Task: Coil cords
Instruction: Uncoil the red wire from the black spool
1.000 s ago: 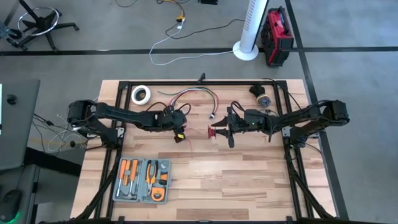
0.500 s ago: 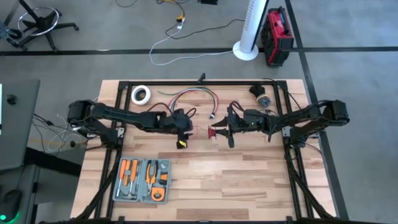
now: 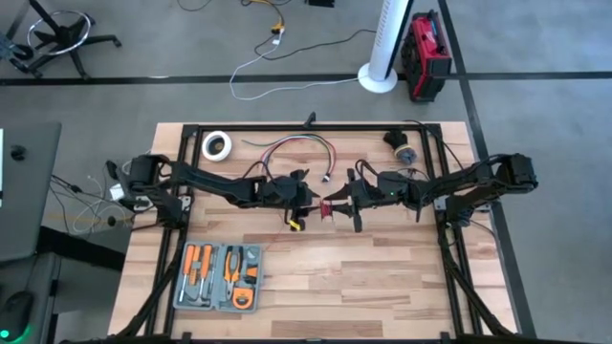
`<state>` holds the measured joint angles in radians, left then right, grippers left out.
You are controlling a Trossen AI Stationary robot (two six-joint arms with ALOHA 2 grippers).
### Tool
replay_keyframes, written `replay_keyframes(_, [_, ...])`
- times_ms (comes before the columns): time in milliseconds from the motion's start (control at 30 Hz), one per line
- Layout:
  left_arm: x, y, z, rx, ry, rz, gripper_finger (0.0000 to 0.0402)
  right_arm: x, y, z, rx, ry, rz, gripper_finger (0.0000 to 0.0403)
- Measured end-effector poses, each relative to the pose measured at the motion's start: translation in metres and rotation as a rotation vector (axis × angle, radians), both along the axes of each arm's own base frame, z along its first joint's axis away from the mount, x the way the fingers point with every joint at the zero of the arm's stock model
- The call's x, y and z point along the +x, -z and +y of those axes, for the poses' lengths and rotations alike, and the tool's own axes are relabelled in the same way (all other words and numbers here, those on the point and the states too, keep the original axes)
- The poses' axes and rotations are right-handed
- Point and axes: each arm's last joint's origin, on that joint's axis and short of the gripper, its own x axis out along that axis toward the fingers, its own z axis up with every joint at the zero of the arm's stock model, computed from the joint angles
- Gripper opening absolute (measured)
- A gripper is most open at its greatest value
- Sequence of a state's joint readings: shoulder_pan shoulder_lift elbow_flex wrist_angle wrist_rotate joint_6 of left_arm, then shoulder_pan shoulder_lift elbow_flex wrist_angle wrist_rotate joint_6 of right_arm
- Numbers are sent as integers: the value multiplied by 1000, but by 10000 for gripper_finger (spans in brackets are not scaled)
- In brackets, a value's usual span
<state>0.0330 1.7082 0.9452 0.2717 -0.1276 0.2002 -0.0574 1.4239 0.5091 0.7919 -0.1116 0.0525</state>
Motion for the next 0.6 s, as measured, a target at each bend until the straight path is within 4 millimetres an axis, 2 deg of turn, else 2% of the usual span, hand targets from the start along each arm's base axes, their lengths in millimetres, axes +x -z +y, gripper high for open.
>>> replay_keyframes(167, [2,2,0,8,1,-13,104,0,0,-1,0,3,1,108])
replay_keyframes(367, [2,3,1,34,14,-4,14,0,0,-1,0,3,-3,108])
replay_keyframes(600, [-1,0,2,64,-33,9,2,0,1,-2,-3,8,8,108])
